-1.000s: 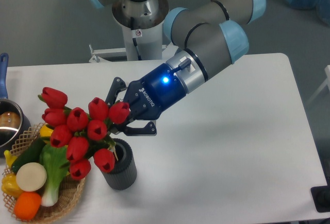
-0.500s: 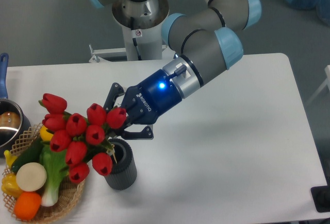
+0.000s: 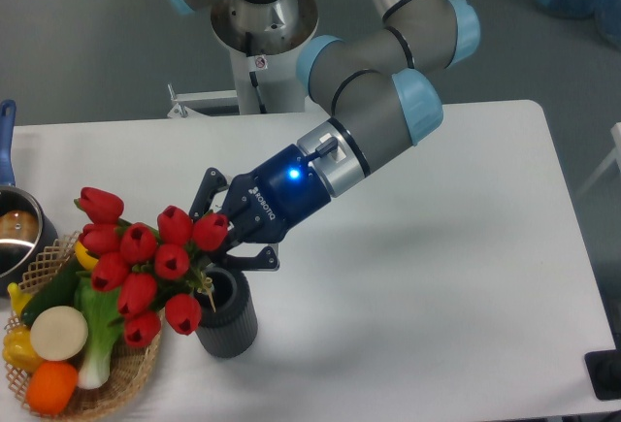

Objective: Insert the flowers into the vase
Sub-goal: 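Lower the tulip stems into the vase opening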

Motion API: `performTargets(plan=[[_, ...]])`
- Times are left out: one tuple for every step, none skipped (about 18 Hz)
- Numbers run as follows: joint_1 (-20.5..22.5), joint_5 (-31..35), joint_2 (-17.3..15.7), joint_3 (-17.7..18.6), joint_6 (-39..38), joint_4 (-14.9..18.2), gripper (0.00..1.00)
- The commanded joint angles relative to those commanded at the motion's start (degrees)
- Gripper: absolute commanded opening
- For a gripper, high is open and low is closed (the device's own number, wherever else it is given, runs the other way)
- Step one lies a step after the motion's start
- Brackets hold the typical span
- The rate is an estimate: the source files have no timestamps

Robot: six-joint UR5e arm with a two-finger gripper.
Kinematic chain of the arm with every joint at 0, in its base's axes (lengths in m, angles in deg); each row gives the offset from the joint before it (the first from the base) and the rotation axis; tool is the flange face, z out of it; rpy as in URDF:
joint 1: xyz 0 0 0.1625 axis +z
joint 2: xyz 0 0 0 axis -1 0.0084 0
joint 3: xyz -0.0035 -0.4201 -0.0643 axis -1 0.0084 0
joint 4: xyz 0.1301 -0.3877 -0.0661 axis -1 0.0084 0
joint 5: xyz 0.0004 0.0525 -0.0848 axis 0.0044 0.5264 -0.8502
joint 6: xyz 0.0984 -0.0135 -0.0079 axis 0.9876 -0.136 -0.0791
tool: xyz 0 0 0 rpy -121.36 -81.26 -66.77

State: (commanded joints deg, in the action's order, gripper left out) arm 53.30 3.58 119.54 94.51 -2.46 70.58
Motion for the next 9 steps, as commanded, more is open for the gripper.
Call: performTargets(plan=[[0.0, 0.61, 0.0, 0.26, 0.35, 0.0, 0.04], [0.0, 1.05, 0.0, 0.62, 0.7, 0.0, 0.04], [0.0, 1.06, 0.0, 0.97, 1.14, 0.0, 0.04], [0.0, 1.06, 0.0, 1.41, 1.76, -0.09, 0.04], [0.0, 1.06, 0.0, 1.67, 2.28, -0.09, 0.04], [0.0, 1.06, 0.0, 1.93, 2.81, -0.09, 0.04], [0.0, 1.06, -0.09, 2.37, 3.34, -0.09, 0.04], [0.0, 1.06, -0.09, 2.72, 3.78, -0.09, 0.04], [0.0, 1.06, -0.09, 2.99, 4.13, -0.09, 0.04]])
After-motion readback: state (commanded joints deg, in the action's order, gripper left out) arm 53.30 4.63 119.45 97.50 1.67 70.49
